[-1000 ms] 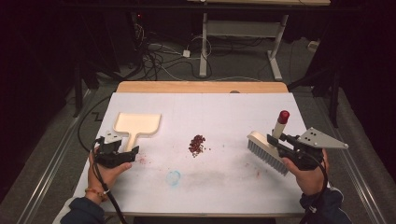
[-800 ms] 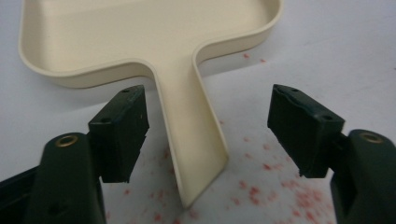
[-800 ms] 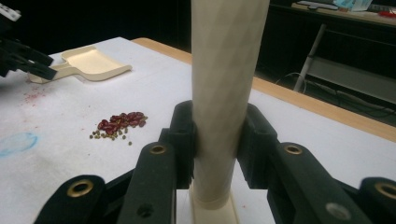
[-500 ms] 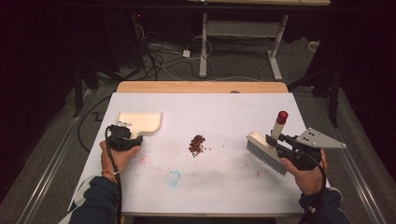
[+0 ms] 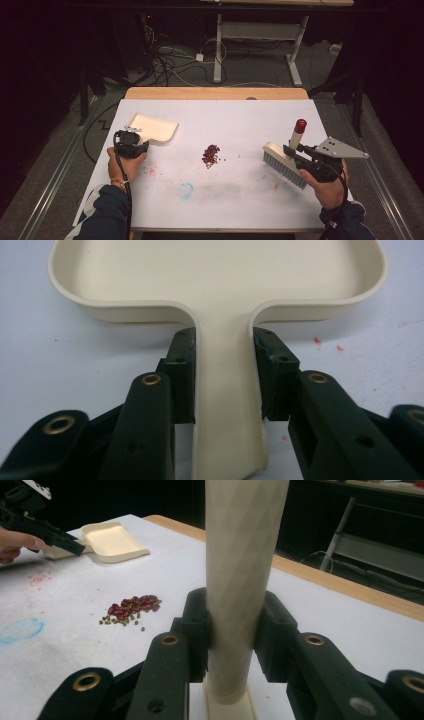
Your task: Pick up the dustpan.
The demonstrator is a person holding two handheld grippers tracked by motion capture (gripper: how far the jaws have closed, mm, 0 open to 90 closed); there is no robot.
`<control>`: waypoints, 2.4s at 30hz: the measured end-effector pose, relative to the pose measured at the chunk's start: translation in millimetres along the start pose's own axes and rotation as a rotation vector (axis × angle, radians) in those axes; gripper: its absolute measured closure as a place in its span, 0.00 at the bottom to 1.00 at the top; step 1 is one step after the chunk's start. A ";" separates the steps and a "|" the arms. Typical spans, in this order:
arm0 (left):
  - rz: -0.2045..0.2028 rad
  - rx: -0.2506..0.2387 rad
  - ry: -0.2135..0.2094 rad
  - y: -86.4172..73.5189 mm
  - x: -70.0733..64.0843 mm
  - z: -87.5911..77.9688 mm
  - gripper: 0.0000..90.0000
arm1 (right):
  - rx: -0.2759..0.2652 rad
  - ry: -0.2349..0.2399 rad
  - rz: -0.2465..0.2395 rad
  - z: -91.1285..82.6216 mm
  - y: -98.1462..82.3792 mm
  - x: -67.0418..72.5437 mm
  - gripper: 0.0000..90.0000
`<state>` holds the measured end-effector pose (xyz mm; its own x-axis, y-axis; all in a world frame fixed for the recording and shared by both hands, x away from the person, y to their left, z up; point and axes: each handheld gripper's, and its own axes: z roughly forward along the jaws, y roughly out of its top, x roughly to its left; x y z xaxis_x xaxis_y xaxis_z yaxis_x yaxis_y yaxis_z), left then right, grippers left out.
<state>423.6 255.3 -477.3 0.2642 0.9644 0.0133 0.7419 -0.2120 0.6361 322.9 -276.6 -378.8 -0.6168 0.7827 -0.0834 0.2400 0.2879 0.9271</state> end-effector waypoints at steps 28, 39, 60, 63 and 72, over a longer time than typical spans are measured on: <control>0.289 -0.026 -0.211 -49.9 -49.1 -110.9 0.71 | -0.010 -0.019 -0.007 -1.2 1.5 3.9 0.79; 0.353 0.059 -0.285 -71.2 -75.8 -100.4 0.71 | -0.002 -0.015 0.000 6.0 -3.0 4.3 0.79; 0.394 0.097 -0.329 -71.5 -94.8 -87.7 0.71 | -0.009 0.021 -0.025 61.2 13.7 16.6 0.79; 0.408 0.104 -0.329 -71.6 -97.0 -86.9 0.71 | -0.013 0.025 -0.034 75.9 19.0 17.7 0.79; 0.415 0.103 -0.323 -72.8 -98.8 -85.7 0.71 | -0.034 0.028 -0.109 143.8 42.4 29.0 0.79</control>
<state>290.6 188.9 -458.8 0.7127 0.7015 -0.0011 0.5869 -0.5954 0.5487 423.0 -162.4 -394.5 -0.6586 0.7319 -0.1747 0.1451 0.3513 0.9249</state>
